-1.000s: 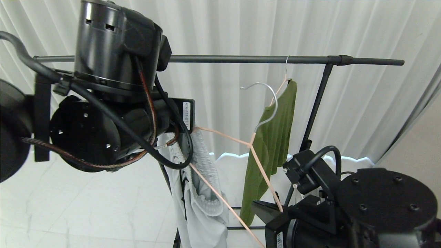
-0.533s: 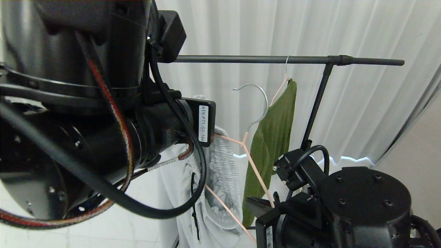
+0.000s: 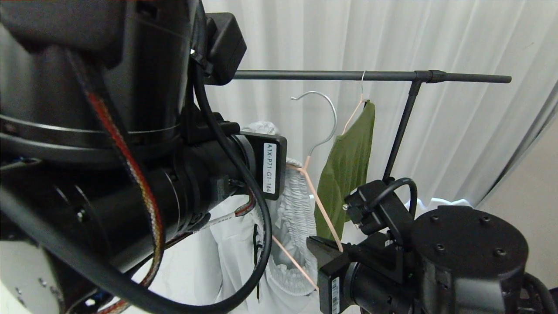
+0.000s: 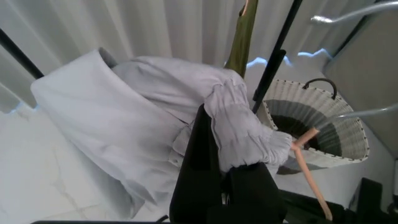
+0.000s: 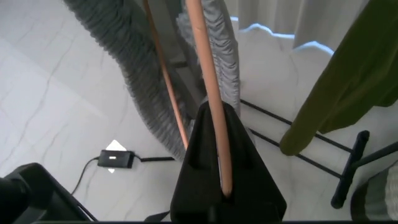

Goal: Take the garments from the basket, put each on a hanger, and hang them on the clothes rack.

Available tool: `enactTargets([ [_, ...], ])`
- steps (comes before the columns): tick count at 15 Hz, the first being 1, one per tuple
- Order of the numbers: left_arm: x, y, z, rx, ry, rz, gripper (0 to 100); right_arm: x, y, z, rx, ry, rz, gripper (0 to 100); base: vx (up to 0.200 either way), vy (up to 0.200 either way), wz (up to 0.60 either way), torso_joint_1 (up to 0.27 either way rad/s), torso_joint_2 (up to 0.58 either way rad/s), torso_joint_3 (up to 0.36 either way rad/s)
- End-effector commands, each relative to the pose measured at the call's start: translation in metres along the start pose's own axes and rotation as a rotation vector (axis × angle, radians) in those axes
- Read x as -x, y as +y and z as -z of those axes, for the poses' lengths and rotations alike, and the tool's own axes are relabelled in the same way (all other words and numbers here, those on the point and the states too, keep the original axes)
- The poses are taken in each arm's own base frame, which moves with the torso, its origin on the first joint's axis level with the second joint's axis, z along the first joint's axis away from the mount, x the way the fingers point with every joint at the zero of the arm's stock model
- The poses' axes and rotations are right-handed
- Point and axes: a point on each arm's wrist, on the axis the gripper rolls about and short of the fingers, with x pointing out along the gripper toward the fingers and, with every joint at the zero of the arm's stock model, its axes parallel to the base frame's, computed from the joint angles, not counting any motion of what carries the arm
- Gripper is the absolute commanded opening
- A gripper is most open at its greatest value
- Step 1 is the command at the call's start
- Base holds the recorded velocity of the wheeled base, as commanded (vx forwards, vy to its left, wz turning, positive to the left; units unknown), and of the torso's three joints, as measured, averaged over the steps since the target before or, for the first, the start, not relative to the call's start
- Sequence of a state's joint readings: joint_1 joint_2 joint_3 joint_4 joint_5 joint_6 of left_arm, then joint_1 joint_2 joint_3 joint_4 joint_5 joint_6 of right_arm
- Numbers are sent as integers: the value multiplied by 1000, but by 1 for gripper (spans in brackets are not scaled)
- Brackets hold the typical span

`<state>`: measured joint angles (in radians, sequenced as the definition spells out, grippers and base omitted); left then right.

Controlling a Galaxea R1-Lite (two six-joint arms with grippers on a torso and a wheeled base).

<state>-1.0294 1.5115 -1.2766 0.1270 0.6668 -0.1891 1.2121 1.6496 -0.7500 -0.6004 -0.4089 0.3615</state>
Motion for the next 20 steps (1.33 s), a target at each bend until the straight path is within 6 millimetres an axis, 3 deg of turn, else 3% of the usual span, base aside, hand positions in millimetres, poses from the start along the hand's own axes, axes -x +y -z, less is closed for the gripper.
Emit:
enactTargets([
  [1,3,3,4,-6,6,0,0,0,-1,-5,-10,-33,-2,0,0,0,0,0,0,0],
  [5,6,-3,9,-20,17,22,0,0,-5,-18,-6,-136,-6,0,0,0,0,0,0,0],
  [20,11,-2,14,-37,25,25,0,17,-13,-23,73,-293,-27,0,0,0,0,0,0,0],
])
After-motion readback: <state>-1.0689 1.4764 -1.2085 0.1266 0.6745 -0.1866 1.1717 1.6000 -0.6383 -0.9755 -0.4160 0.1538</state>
